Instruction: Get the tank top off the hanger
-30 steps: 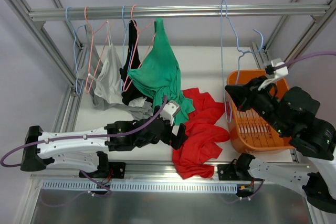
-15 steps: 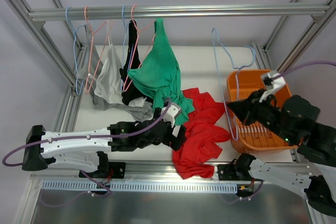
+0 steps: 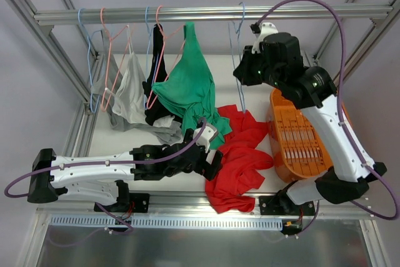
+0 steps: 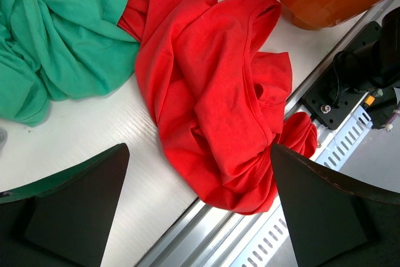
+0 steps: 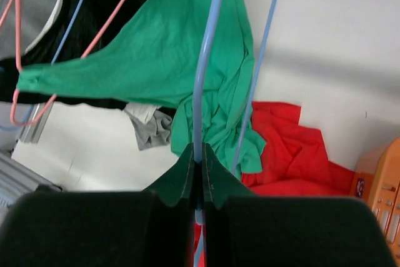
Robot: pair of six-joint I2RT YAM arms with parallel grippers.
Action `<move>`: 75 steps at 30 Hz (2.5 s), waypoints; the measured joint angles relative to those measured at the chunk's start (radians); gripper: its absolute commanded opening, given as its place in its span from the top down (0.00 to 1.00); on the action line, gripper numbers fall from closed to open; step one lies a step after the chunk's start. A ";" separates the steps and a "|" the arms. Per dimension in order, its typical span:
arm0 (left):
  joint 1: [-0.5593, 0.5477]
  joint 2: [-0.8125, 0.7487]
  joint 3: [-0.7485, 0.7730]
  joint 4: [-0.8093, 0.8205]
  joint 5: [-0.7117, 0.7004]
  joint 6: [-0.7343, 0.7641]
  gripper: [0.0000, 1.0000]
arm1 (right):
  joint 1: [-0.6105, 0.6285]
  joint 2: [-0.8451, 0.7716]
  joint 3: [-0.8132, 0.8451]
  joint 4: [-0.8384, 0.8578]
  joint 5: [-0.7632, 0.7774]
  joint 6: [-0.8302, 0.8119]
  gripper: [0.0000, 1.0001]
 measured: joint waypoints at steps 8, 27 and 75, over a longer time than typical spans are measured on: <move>0.000 0.000 0.000 -0.001 0.000 0.000 0.01 | -0.055 0.137 0.154 0.012 -0.053 0.012 1.00; 0.000 0.118 0.045 -0.003 0.023 0.001 0.01 | -0.067 0.140 -0.002 0.108 -0.084 0.065 0.94; 0.045 0.686 0.293 0.005 0.096 -0.060 1.00 | -0.088 -0.830 -0.467 -0.055 0.061 -0.130 0.01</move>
